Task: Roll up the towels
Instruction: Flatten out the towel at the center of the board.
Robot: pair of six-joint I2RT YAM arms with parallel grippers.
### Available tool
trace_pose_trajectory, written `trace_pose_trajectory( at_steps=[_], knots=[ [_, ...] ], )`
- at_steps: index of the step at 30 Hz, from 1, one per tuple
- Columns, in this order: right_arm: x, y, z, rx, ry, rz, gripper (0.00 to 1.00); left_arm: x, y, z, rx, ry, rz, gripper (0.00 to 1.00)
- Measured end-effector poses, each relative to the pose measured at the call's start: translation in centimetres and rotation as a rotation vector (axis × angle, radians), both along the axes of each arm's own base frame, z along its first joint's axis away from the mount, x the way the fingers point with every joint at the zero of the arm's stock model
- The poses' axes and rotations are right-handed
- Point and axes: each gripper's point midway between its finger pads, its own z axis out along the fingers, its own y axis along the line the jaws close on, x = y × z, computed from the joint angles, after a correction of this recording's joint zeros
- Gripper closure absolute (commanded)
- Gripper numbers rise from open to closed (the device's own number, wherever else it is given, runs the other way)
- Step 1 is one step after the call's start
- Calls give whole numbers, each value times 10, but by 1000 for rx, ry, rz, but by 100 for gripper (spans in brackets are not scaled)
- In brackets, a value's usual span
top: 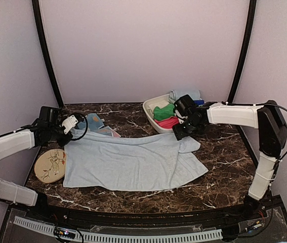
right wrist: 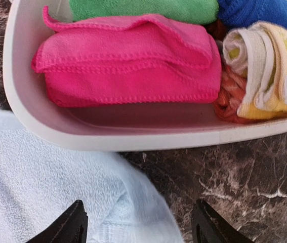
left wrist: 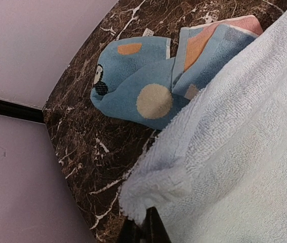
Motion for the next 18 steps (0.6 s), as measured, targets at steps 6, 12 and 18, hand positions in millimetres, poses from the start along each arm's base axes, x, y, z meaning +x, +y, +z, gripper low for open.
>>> trace_pose_trajectory(
  at_steps=[6,12,18],
  knots=[
    [-28,-18,10,59,-6,-45,41,1,6,-10,12,16,18,100],
    [-83,-35,6,244,11,-76,61,2,11,-10,20,16,32,100],
    [-132,-47,-74,244,214,-117,64,2,14,-10,28,16,41,100]
  ],
)
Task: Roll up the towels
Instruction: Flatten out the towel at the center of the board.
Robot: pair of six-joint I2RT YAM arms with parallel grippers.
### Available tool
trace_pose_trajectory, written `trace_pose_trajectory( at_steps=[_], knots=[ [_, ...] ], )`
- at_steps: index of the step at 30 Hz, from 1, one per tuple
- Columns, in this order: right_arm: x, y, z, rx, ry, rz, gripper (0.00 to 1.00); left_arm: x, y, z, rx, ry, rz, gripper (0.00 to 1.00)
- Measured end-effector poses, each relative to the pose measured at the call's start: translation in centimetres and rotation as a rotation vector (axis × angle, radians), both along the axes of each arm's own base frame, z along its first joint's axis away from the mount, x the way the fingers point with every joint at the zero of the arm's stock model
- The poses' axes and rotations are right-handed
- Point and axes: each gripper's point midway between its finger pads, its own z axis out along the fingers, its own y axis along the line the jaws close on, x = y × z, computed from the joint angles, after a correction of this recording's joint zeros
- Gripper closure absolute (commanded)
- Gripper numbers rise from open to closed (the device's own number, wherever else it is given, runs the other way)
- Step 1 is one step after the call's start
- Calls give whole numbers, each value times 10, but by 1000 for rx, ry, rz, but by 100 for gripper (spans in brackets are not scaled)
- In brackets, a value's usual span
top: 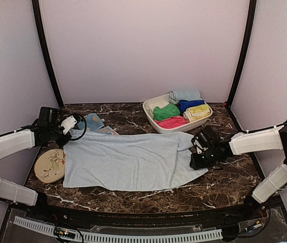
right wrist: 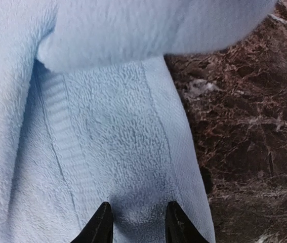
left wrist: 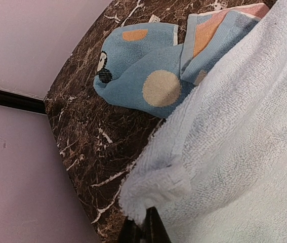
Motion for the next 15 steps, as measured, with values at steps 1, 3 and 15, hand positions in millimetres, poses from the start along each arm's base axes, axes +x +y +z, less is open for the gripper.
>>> trace_pose_trajectory(
  at_steps=[1,3,15],
  knots=[
    [-3,-2,-6,-3,15,-8,66,0,0,0,0,1,0,100],
    [0,3,-5,20,2,-30,72,0,1,0,-1,3,1,100],
    [-58,8,-10,-71,17,-144,78,-7,-11,3,-77,31,-28,100]
  ],
)
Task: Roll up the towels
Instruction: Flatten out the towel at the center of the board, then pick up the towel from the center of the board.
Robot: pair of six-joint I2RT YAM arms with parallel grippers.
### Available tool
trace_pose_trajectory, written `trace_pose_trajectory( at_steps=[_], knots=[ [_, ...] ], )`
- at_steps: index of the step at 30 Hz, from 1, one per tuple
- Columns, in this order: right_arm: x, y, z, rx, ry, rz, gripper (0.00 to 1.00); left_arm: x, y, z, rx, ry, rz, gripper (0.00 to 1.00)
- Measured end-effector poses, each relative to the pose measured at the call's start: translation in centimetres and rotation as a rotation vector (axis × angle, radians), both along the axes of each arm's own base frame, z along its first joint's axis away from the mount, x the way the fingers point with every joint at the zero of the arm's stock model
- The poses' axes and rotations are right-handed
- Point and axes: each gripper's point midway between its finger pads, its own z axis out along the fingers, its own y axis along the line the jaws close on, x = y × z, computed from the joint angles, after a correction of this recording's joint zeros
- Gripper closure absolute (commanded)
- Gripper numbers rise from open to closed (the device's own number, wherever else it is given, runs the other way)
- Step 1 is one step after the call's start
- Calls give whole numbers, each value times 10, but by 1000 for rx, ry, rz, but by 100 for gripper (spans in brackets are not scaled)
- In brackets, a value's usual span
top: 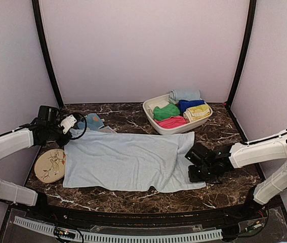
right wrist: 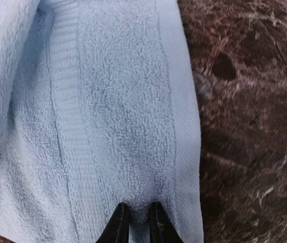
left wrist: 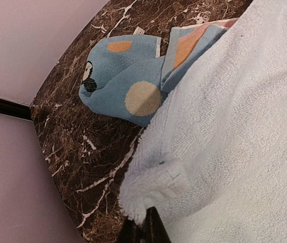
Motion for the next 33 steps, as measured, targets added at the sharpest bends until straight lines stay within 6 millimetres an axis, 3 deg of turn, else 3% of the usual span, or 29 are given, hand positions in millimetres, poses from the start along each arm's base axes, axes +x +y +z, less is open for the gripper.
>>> trace_pose_trajectory(
  at_steps=[2,5,8,10,14,17,20,26,29,33],
  knots=[
    [-16,1,0,5,22,-9,65,-1,-4,1,-25,5,-11,100],
    [-30,-9,5,-6,57,-43,56,-3,-8,2,-48,11,-21,95],
    [-19,-26,20,-8,63,-104,47,-4,-10,4,-60,26,-25,80],
    [8,-35,43,28,32,-160,42,-2,-12,8,-67,22,-33,69],
    [84,-51,106,125,-110,-247,43,1,-16,19,-87,11,-45,53],
    [127,-65,123,136,-170,-264,45,3,-17,23,-89,3,-47,49],
    [151,-74,106,105,-157,-253,47,3,-17,20,-80,8,-55,47],
    [164,-72,53,57,-64,-193,48,12,-17,-2,-46,74,-83,45],
    [172,-69,44,58,-76,-177,48,28,-11,-12,-53,117,-66,44],
    [186,-64,48,82,-136,-167,45,53,4,-20,-81,165,-26,44]
  ],
)
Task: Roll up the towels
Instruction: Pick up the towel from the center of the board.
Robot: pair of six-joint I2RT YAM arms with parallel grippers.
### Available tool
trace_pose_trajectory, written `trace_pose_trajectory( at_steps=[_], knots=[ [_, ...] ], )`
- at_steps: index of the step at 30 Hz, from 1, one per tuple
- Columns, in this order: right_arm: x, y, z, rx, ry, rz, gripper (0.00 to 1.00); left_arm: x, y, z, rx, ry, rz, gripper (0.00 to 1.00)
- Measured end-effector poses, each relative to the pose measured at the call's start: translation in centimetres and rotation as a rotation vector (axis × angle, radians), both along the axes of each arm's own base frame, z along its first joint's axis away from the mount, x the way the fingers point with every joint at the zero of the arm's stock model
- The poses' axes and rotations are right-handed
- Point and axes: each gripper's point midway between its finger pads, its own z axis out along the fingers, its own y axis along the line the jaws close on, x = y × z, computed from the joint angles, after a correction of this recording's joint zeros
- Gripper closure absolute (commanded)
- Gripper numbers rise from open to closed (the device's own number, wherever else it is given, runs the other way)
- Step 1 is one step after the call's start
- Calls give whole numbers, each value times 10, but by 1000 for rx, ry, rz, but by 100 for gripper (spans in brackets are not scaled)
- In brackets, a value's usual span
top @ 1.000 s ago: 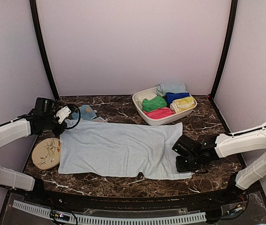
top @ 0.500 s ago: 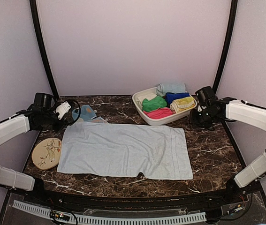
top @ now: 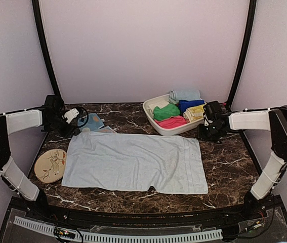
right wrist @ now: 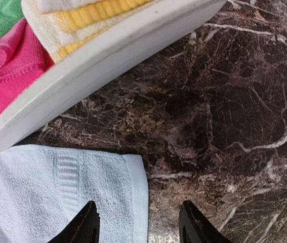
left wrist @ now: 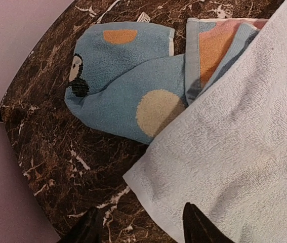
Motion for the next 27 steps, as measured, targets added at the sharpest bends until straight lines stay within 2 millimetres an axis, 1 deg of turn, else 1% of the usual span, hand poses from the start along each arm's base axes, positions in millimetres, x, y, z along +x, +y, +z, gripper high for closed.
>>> trace_pose_trajectory(
  at_steps=[3,6,12,13,16,19,21,23,25,27],
  knots=[
    [8,3,1,12,-34,4,44,11,7,-10,-27,45,20,43],
    [13,6,-5,19,-43,8,44,15,11,-25,-44,102,27,43],
    [14,6,-20,9,-26,12,44,8,20,-70,-27,225,49,44],
    [14,6,-21,9,-25,13,44,5,25,-85,-23,264,69,44],
    [17,8,-23,13,-34,13,46,7,29,-84,-30,261,84,44],
    [18,9,-33,9,-24,16,48,9,28,-84,-49,261,92,44],
    [17,11,-41,-2,-12,25,50,10,27,-86,-60,266,94,46],
    [18,15,-41,-9,-26,28,53,10,25,-87,-72,267,95,49],
    [19,19,-41,-18,-35,35,61,11,24,-87,-85,267,97,54],
    [19,22,-42,-23,-42,38,75,12,22,-87,-95,266,99,61]
  ],
)
